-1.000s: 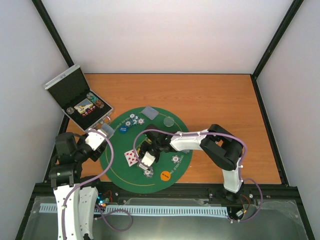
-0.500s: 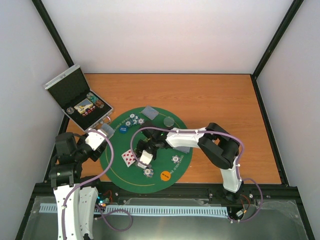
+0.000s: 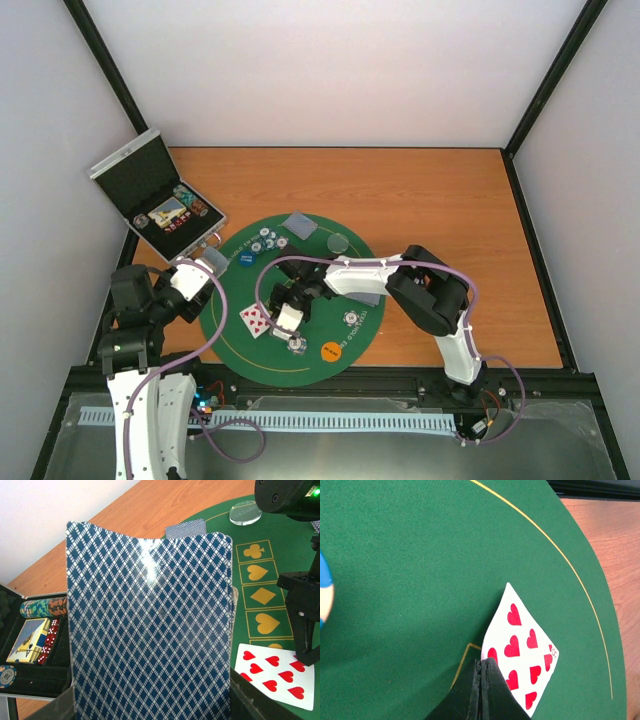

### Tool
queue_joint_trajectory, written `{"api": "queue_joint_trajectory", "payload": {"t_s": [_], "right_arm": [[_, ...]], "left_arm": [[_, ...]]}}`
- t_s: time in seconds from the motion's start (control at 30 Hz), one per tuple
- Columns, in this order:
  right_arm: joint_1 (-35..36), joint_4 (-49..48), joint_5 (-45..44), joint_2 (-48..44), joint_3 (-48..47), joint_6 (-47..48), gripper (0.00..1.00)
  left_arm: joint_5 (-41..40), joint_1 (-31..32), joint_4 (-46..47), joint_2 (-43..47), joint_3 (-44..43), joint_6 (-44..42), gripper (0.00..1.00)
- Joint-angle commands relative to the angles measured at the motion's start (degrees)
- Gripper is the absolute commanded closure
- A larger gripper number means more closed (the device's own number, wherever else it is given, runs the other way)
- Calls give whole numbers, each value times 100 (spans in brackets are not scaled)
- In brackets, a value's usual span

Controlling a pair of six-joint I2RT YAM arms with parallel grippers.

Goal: Distribute texas hold em gaming equipment

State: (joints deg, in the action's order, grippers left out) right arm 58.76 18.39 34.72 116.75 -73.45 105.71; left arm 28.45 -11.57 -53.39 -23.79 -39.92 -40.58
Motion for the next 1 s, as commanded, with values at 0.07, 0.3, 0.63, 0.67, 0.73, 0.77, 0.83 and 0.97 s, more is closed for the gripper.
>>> {"api": "queue_joint_trajectory", "payload": {"t_s": [0.07, 0.3, 0.63, 0.67, 0.73, 0.77, 0.83, 0.97], "right_arm": [[23, 76, -224, 8, 54, 162, 97], [-12, -17, -291, -43, 95, 239, 85], [-86, -302, -499, -383, 351, 129, 76], [-106, -377, -464, -462, 411, 66, 75], [-143, -527, -371, -655, 530, -29, 70], [-157, -631, -314, -745, 591, -120, 66], [-201, -966, -72, -1019, 728, -439, 57], [-399, -2487, 598, -1605, 1149, -2481, 35]], "left_arm": [[3, -56, 161, -7, -93, -60, 49], [-6, -56, 144, 1, -94, -64, 49], [-4, -56, 140, -4, -121, -64, 49], [-1, -56, 136, -8, -119, -61, 49], [-6, -56, 135, -6, -120, -71, 49], [8, -57, 135, -10, -121, -65, 49], [16, -61, 131, 1, -117, -79, 49], [31, -56, 65, 19, -121, -168, 49]]}}
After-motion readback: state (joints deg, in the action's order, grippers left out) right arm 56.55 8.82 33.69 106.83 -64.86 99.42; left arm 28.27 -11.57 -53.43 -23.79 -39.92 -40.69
